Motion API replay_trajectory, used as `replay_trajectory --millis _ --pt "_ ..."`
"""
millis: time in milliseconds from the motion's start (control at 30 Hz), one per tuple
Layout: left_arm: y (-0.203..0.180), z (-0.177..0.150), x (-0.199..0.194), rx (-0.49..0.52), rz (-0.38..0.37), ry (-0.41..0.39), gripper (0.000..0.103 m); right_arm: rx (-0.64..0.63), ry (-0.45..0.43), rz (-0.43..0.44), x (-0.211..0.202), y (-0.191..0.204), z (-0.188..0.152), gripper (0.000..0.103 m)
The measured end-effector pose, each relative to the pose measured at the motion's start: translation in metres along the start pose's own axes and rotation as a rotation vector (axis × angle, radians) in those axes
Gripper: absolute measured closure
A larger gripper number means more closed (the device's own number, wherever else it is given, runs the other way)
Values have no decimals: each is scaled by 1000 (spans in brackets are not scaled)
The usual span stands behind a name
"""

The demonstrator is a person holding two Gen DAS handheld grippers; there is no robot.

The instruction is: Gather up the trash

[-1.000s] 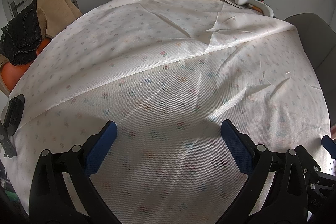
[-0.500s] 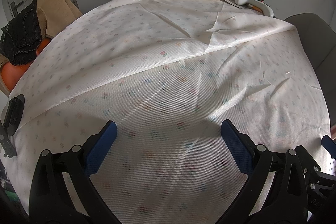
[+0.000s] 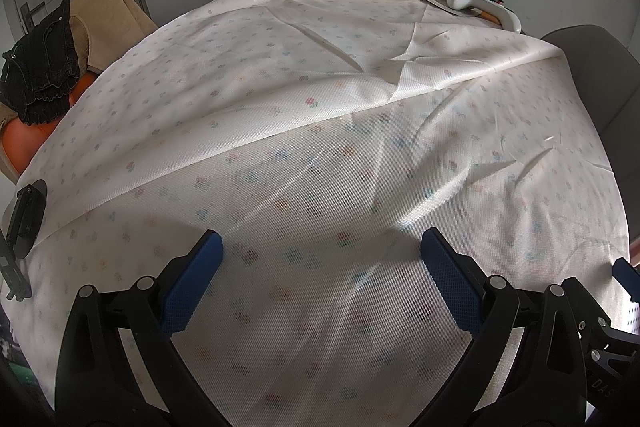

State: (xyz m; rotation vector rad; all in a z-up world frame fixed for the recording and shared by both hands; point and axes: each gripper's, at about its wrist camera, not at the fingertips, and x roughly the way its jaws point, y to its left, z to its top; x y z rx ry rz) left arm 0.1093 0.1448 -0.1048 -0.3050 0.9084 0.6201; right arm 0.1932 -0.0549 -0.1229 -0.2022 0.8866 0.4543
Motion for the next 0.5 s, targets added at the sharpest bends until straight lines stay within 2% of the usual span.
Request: replay_trajectory --millis 500 --pt "0 0 0 0 0 0 4 0 0 0 0 0 -1 6"
